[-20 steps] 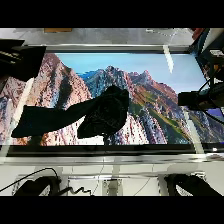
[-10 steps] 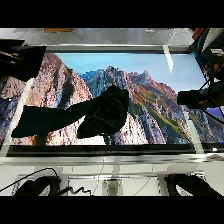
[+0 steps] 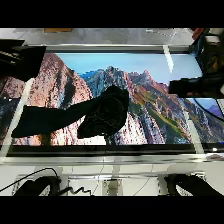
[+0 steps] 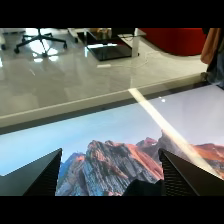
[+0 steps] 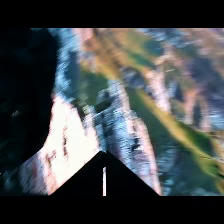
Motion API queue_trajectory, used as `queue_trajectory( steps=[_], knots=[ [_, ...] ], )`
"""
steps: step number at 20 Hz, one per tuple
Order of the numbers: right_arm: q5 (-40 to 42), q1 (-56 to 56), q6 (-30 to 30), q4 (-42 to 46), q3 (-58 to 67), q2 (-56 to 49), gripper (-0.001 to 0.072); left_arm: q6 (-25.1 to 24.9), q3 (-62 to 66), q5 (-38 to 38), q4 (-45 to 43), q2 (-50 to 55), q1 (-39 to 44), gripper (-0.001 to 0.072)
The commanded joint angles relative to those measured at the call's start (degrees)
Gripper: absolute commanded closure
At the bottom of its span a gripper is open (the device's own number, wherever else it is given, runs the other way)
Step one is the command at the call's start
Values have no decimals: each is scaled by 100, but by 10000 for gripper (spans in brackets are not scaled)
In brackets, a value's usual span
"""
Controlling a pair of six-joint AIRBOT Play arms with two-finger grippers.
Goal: Fold the clothes and pants, and hang the long-sleeved shirts on hangers.
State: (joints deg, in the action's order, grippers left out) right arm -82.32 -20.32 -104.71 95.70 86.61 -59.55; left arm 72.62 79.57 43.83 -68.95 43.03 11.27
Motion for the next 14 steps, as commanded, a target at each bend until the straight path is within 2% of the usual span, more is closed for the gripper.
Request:
queue_trajectory(
  steps=[1,3,5,7,8,10,11,12,13,14],
  knots=[
    [319,-291,1292,-2144,-417,-422,679,24,2,2,0,0,4,11],
    [573,-798,1803,-2503,-717,-774,678,20,0,107,-70,4,4,11],
    [898,-1491,2002,-2496,-905,-1255,678,155,0,367,-516,0,0,18],
    [1462,-2146,2026,-2446,-986,-1770,678,627,-7,560,-1386,0,-7,198],
    [1897,-2430,2022,-2341,-1016,-2009,678,846,-11,595,-1906,-2,-42,223],
    [2697,-2940,2022,-2022,-1019,-2511,663,1172,-11,623,-2599,-2,-280,223],
    [3023,-3134,2022,-1947,-1019,-2758,496,1209,-11,669,-2767,0,-466,223],
    [3294,-3281,2022,-1910,-1019,-2975,288,1207,-11,732,-2828,2,-695,223],
    [3501,-3401,2022,-1860,-1016,-3174,256,1209,-11,793,-2833,2,-931,223],
    [3630,-3471,2022,-1777,-1008,-3342,262,1209,-11,822,-2835,2,-1113,223]
  ],
)
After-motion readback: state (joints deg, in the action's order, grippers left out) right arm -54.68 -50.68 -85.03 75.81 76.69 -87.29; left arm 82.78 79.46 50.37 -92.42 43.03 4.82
